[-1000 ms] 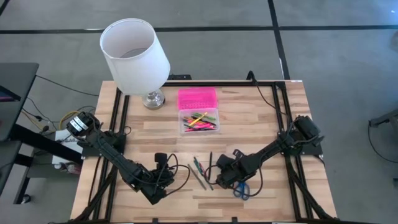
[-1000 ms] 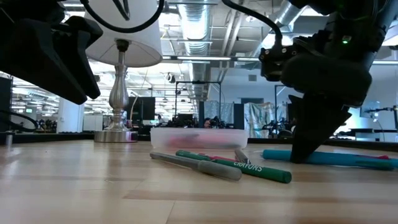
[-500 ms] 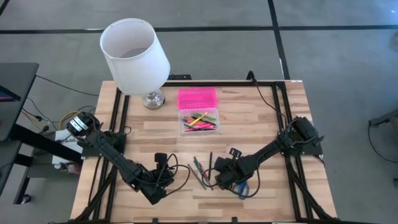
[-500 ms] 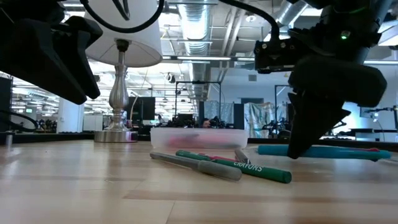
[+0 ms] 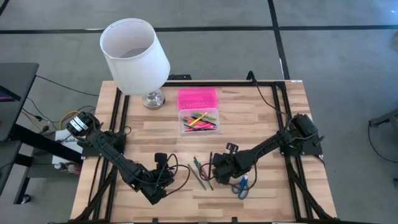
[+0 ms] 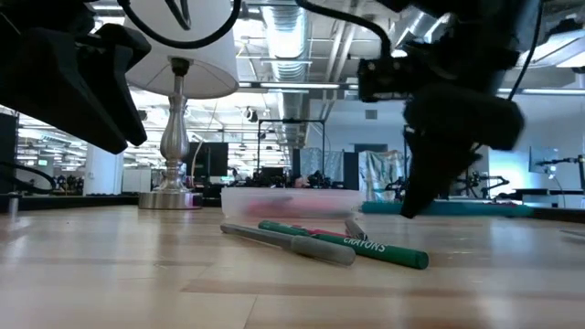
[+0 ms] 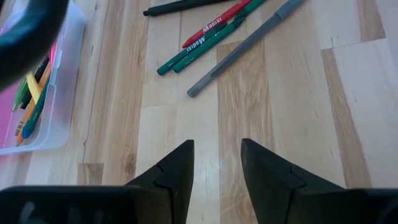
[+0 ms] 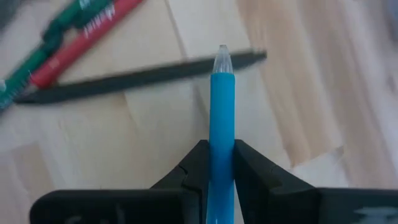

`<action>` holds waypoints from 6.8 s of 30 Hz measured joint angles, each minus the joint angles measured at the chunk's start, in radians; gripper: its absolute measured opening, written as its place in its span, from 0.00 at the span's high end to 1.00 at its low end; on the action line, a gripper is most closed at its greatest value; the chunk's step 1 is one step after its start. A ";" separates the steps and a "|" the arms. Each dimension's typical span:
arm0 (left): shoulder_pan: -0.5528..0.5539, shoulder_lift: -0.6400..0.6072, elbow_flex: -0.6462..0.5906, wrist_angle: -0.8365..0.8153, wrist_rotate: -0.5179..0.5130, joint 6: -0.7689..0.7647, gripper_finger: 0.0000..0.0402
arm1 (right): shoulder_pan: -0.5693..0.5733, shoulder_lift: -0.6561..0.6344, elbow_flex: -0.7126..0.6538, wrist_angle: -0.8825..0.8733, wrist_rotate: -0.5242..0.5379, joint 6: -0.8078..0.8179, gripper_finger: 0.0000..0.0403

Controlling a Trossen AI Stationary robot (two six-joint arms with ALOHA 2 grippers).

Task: Pick & place school supplies into a supply box
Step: Put the blue pen into the pink supply box, then put the gray pen into the pink supply box

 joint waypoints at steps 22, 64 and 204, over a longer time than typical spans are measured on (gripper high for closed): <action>0.000 0.000 0.000 -0.029 -0.003 -0.013 0.68 | -0.312 -0.040 0.179 0.113 0.137 -0.721 0.89; 0.000 0.000 0.000 -0.042 -0.061 0.011 0.68 | -0.586 -0.029 0.179 0.242 -0.129 -0.782 0.74; 0.433 0.325 0.284 0.063 0.763 0.851 0.81 | 0.477 -0.352 -0.066 -0.136 0.681 -0.022 0.71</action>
